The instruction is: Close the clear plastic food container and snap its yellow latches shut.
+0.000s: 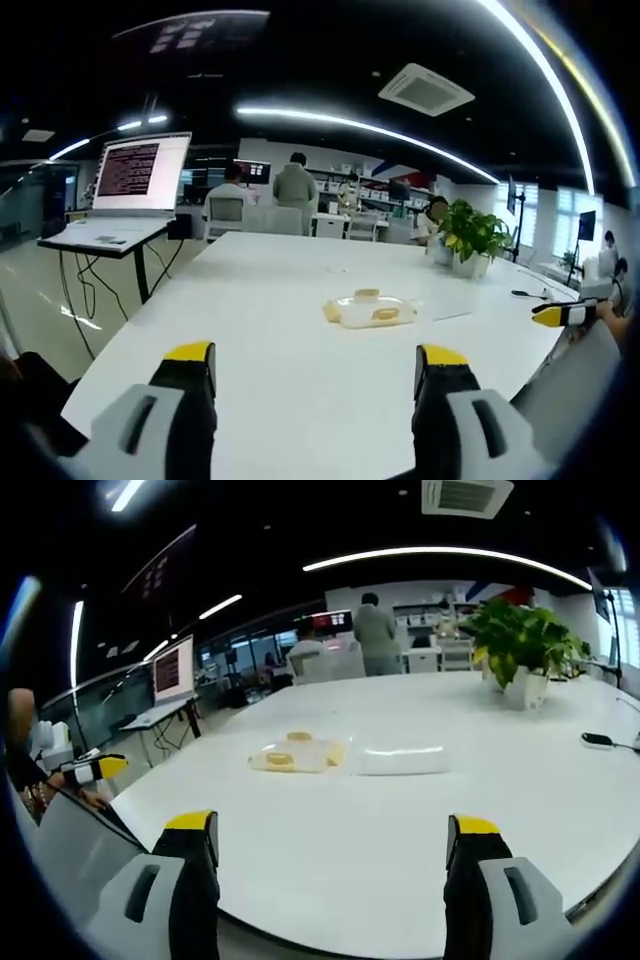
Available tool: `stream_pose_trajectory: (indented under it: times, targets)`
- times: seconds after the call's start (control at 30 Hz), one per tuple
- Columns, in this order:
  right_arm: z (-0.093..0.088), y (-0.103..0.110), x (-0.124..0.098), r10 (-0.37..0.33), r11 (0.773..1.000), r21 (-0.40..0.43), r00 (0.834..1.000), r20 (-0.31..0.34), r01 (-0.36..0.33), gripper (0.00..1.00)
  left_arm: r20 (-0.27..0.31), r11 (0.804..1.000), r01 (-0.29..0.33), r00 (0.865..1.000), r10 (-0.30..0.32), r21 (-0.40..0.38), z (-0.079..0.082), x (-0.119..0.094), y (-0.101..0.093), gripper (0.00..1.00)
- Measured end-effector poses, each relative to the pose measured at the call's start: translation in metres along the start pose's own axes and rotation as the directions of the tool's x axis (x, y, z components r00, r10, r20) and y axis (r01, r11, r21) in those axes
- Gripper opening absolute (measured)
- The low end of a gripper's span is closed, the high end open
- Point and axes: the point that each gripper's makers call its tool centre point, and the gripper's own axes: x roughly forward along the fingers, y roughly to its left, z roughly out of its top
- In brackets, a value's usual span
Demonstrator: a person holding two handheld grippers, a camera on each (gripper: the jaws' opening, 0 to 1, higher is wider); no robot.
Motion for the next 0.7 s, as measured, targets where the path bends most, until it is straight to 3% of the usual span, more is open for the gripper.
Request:
stream_pose_trajectory:
  times: [0.7]
  targets:
    - [-0.0002, -0.0038, 0.0019, 0.016, 1.000, -0.001, 1.000, 0.003, -0.016, 0.88, -0.011, 1.000, 0.003, 1.000, -0.003, 0.007, -0.0011, 0.0003, -0.0013, 0.77]
